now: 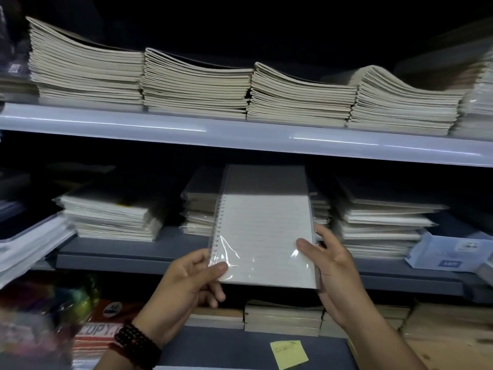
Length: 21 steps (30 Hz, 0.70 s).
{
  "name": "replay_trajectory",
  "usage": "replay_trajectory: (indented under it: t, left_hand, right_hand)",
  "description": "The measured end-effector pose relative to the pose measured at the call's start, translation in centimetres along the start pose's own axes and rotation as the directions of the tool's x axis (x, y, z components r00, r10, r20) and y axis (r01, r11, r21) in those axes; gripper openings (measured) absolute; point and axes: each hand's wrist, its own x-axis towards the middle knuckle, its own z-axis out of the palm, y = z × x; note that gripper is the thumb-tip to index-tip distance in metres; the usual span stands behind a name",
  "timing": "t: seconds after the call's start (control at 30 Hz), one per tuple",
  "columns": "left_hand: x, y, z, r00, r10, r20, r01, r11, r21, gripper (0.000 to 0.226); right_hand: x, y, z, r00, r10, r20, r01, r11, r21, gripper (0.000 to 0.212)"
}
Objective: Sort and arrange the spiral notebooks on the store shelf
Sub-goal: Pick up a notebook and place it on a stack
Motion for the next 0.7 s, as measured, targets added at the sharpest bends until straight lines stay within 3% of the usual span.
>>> replay_trajectory:
  t: [0.17,0.27,0.37,0.53,0.7]
  left_hand:
    - [0.1,-0.2,-1.9,0.996,0.019,-0.090,-0.022,0.999,-0.035,0.025]
    - [0.0,0.0,-3.0,0.989,0.024,-0.146,-0.032,0.998,-0.050,0.023]
    - [0.0,0.4,-4.3,0.967,0.031,-0.252,-0.054,0.995,-0.087,0.016]
    - [0.0,1.9,-7.7,0.847,0.148,-0.511,-0.151,0.988,0.035,0.024]
    - [0.2,4.9,-12.2,0.705,0.313,-0.636,-0.221,0.949,0.223,0.008]
  right_hand:
    - [0.3,0.6,0.6,0.970,0.124,0.210,-0.073,0.969,-0.234,0.066]
    - [1.4,2.2,1.8,0.986,0.076,0.151,-0.044,0.977,-0.207,0.070]
    - [2.6,3.5,4.1,0.996,0.032,0.083,-0.020,0.989,-0.149,0.054]
    - [4.0,4.9,9.5,0.998,-0.022,0.063,0.030,0.991,-0.130,0.036]
    - [5.9,6.1,16.5,0.992,-0.025,0.125,0.041,0.992,-0.122,0.030]
